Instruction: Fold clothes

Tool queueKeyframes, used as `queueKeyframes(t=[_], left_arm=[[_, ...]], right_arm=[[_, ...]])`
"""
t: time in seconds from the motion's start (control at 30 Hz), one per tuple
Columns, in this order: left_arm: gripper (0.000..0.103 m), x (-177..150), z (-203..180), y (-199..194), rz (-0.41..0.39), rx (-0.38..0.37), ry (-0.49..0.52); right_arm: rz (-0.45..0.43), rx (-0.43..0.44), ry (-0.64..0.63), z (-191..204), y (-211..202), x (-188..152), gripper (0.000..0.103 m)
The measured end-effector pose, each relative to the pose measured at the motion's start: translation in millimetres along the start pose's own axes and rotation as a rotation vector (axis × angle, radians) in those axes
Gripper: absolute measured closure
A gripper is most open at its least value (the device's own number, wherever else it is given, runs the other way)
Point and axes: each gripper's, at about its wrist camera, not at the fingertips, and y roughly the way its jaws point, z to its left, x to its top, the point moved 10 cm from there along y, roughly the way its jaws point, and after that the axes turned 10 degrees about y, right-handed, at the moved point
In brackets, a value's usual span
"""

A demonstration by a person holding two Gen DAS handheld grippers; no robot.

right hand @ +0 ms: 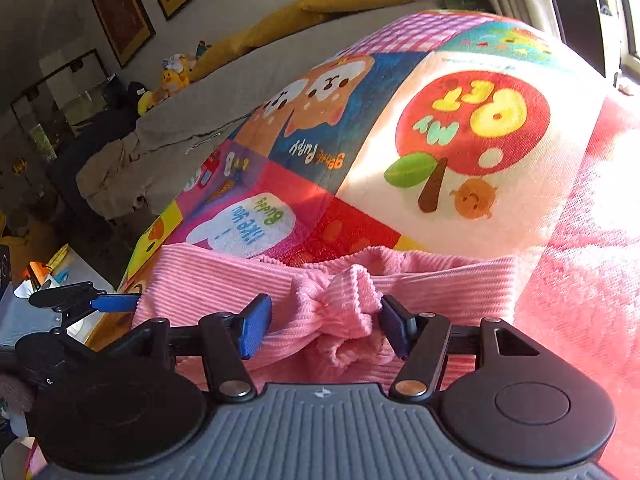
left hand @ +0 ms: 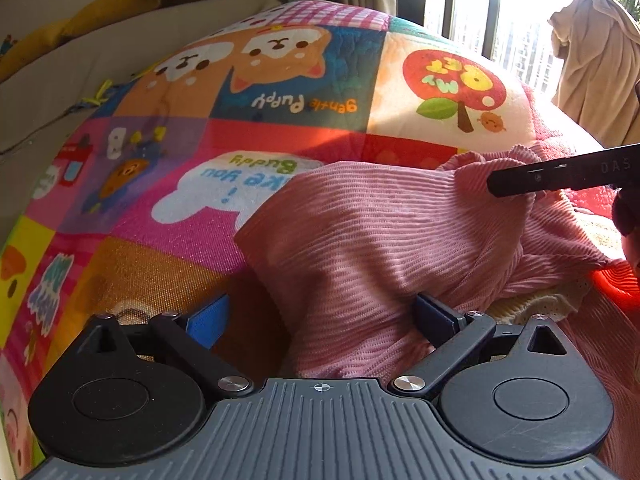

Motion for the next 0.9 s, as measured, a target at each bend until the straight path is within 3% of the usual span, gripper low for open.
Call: queueKeyframes(t=[0.03,0.13,0.3,0.4,0.47,0.53,0.57,0.7,0.83,0.9], left_arm=[[0.003,1,1,-1,-0.005,-0.004,-0.006],[0.003,11,4,-14,-0.048,-0.02,-0.018],[0.003,38,16,-32,-0.141,-0.024,-0.047],[0.003,40,19,-20,-0.113,-0.003,-0.064],[0.003,32,16,-2,-0.059,0.008,-0.051],[0.003,24,14,11,-0.02,0.026,-0.032],[0.002,21,14,15,-0.013,0.027,-0.03],[0.002,17,19,20,-0.009,0.037,-0.034],[0.0,17,25,24,-0.019,0.059,-0.038],[0.0,17,25,26,-0.024,0.067,-0.04]], right_arm=[[0.011,-0.003,-0.014,3,3,-6,0.073],[-0.004,0.011,-0.046,16,-12,-10,0.087],[-0.097,-0.021,-0.112,23,-61,5,0.087],[-0.084,-0.099,-0.145,11,-61,0,0.085],[-0.053,-0.172,-0.176,-2,-50,-12,0.077],[-0.036,-0.236,-0.231,-12,-40,-22,0.052],[-0.038,-0.251,-0.256,-13,-39,-25,0.047],[-0.101,-0.271,-0.301,-9,-55,-18,0.036],[-0.223,-0.296,-0.31,-5,-78,4,0.015],[-0.2,-0.341,-0.329,-12,-69,2,0.014]])
